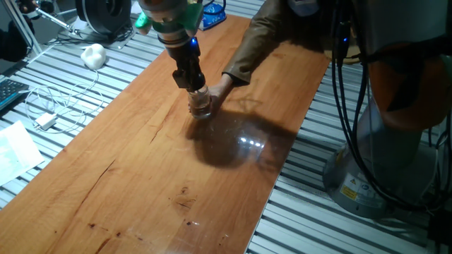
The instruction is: Unscrew the lid from the jar
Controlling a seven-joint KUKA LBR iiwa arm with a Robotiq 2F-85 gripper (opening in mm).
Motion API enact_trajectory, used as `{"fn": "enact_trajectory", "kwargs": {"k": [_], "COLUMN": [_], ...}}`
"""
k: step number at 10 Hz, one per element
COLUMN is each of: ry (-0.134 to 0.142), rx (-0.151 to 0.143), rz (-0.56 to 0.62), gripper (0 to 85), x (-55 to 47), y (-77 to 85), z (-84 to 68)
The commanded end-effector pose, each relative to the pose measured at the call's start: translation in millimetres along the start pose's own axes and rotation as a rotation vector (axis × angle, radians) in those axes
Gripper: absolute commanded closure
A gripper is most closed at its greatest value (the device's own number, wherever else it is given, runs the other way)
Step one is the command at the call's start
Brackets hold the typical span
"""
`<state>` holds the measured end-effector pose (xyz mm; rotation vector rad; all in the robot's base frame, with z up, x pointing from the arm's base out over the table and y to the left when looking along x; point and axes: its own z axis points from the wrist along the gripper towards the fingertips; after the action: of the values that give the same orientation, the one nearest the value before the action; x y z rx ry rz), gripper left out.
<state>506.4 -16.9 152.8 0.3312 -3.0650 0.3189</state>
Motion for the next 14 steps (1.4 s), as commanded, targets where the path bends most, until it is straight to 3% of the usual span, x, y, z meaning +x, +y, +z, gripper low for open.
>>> {"fn": "enact_trajectory", "kwargs": {"k": [1, 6, 7, 10, 12, 14], "ry": [-0.005, -0.028, -0.029, -0.034, -0.016, -0.015], "rx": [0.0, 0.003, 0.005, -0.002, -0.007, -0.033], "rz": [0.001, 0.021, 0.026, 0.036, 0.045, 0.114], "gripper": [34.0, 34.0, 17.0, 17.0, 17.0, 17.0], "x": [-0.6, -3.5, -3.9, -5.2, -4.9, 3.0], "y": [-0.2, 1.0, 1.1, 0.5, -3.1, 0.3], "z": [1.7, 11.9, 13.4, 17.4, 4.2, -13.3]}}
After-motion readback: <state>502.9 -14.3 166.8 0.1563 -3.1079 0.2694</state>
